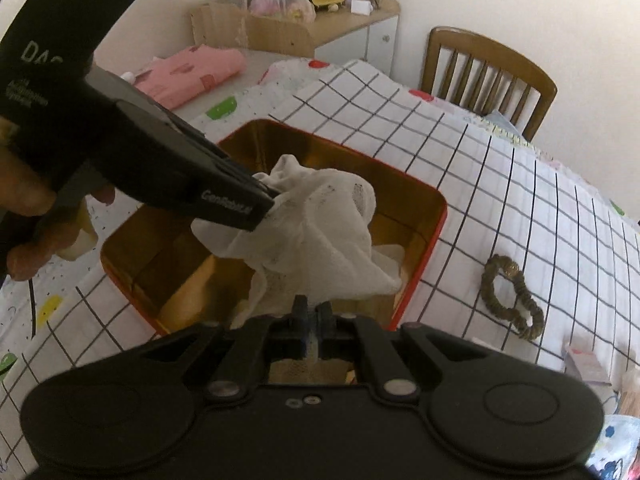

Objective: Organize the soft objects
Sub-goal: 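Carry both cloths over the red tin box with both grippers, then open both grippers to drop the cloths into the tin box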

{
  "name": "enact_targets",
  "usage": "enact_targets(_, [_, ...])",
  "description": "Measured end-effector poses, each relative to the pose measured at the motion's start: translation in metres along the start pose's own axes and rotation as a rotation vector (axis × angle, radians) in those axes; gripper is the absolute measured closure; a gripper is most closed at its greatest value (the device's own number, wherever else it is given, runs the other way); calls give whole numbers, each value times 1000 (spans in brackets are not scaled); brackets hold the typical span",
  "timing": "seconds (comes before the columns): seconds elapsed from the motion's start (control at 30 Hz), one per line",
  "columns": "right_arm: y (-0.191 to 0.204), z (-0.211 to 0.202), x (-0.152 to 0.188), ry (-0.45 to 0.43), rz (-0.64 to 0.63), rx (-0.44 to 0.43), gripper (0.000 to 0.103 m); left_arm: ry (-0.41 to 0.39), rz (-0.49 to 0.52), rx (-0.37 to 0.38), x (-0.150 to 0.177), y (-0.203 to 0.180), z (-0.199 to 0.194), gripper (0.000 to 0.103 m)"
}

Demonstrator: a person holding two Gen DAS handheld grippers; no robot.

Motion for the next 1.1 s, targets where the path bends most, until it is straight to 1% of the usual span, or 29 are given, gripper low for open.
enact_targets(0.17, [-4,4,-1,8,32,-2,98,4,0,5,0,1,3,86])
enact_targets(0.23, [-4,4,-2,5,34,0,89,13,-8,14,0,2,5,86])
enact_targets(0.33, [-4,1,-2,-8,35,-7,84,15,-3,8,0,2,7,85])
enact_targets(0.37, [-3,0,-2,-11,34,-11,83,15,1,7,0,2,7,83])
enact_targets(0.4, [-3,-1,-2,-12,33,-13,79,15,3,6,0,1,7,82])
enact_targets(0.43, [-2,-2,-3,-14,32,-13,75,14,5,5,0,1,6,79])
enact_targets(0.47, [-2,-3,-2,-16,32,-11,73,11,8,4,0,0,6,75])
enact_targets(0.5, [-1,-4,-2,-17,31,-11,69,9,11,4,1,0,5,72])
enact_targets(0.53, [-1,-5,-2,-19,29,-13,64,6,13,8,1,0,5,67])
enact_targets(0.57, [-1,-7,-1,-24,26,-8,61,3,15,12,1,0,4,54])
enact_targets(0.63, [-1,-11,0,-36,23,-5,55,-12,19,18,2,-1,1,38])
enact_targets(0.77, [-4,-22,2,-55,34,-11,47,-33,12,26,1,-1,-7,37])
enact_targets(0.83, [-5,-29,4,-73,46,-15,39,-46,16,24,2,-2,-13,37])
enact_targets(0.93, [-8,-41,5,-96,69,-28,34,-63,27,8,4,-4,-23,37])
enact_targets(1.1, [-10,-62,11,-142,101,-35,30,-117,30,-26,10,-6,-45,37])
Point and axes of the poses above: each gripper's, at about its wrist camera, not at the fingertips, and z roughly the way its jaws point, y to its left, x to its underside, the point moved 2 cm from there along z, roughly the way its jaws point, and after that the axes turned 5 degrees about y, right-handed, at the moved point
